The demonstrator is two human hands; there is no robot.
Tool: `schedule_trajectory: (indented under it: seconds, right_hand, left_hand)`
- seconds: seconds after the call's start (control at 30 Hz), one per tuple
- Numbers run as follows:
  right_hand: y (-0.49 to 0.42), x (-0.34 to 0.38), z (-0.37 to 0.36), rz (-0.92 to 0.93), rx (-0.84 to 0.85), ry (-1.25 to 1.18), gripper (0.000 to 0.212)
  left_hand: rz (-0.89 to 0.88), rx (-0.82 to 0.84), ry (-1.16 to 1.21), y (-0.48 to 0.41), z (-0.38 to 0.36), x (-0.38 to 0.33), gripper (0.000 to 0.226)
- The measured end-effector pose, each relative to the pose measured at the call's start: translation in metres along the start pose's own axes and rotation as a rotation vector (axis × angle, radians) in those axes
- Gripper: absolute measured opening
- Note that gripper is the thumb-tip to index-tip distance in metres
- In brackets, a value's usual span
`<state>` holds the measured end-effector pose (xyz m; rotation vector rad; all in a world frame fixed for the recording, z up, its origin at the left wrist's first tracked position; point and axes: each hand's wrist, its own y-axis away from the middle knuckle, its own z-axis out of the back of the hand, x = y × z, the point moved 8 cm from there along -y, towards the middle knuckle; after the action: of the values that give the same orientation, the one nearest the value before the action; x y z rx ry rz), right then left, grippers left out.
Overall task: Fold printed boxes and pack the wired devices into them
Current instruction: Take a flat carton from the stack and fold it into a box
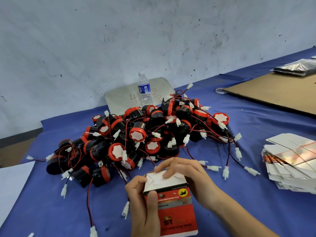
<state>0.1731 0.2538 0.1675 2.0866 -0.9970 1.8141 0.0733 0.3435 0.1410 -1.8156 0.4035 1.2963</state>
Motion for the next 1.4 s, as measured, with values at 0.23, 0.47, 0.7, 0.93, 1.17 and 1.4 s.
schedule_trajectory:
  seconds: [0.23,0.47,0.7,0.93,1.17,1.4]
  right_hand:
    - [0.003,-0.013,-0.004,-0.266,0.165,-0.089,0.025]
    - [0.004,-0.003,0.001,-0.203,0.203,0.088,0.050]
    - [0.005,0.012,-0.002,-0.068,0.230,0.206,0.052]
    - [0.009,0.014,-0.002,-0.061,0.249,0.221,0.054]
    - [0.005,0.007,0.003,-0.066,0.177,0.070,0.044]
    - [0.004,0.013,0.013,0.052,0.006,0.414,0.044]
  left_hand:
    - [-0.162,0.069,-0.225,-0.003,0.001,-0.011,0.055]
    - [-0.202,0.141,-0.304,-0.002,-0.004,-0.017,0.063]
    - [-0.235,0.164,-0.331,0.001,-0.007,-0.021,0.062]
    - [-0.337,0.196,-0.411,0.000,-0.010,-0.026,0.065]
    - [-0.369,0.187,-0.332,-0.002,-0.015,-0.035,0.074]
    - [-0.355,0.147,-0.539,-0.012,-0.005,-0.034,0.082]
